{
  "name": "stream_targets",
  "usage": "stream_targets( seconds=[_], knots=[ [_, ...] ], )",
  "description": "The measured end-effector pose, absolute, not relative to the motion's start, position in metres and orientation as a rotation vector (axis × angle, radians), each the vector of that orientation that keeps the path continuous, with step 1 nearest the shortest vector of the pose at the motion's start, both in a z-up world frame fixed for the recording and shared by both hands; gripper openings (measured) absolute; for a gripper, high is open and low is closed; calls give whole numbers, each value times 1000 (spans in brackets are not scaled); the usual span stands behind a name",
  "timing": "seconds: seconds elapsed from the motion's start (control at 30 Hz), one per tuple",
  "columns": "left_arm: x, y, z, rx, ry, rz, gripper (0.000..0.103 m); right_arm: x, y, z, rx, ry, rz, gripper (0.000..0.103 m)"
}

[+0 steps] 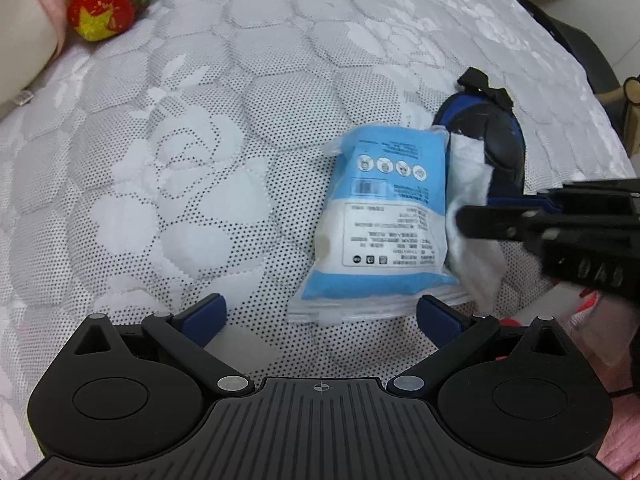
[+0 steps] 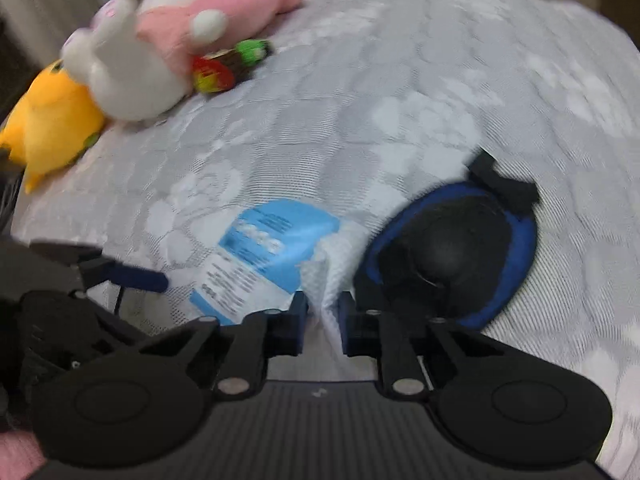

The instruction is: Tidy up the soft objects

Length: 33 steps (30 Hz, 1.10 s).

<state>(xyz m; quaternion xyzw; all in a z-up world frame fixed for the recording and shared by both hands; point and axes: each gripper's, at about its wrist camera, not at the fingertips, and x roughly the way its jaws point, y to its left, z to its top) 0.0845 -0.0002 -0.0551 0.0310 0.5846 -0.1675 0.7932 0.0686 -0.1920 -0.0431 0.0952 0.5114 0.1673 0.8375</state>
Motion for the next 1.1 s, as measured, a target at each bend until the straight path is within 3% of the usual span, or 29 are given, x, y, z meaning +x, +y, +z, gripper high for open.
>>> stream_targets(
  seconds=[0.23,0.4,0.53,0.7,0.93,1.0,1.03,1.1],
  knots=[
    [88,-2,-56,59,1263,-362,103,76,-209,-7,624,1012,500,16],
    [87,3,-54,49,1254,-345,103,73,-166,-5,209,967,423,21],
    [85,16,-46,16,1231,-311,103,51,-138,-3,-68,844,435,55],
    [83,35,-29,7,1234,-312,103,67,-118,9,-67,825,581,71],
    [76,24,-27,25,1227,-341,103,101,-79,-26,-255,912,635,71],
    [75,12,-32,86,1227,-362,103,112,-67,-42,-339,952,635,58],
    [77,9,-36,106,1236,-374,103,115,-60,-50,-408,964,602,34],
    [81,8,-44,110,1263,-381,103,118,-58,-57,-468,966,553,28]
  ],
)
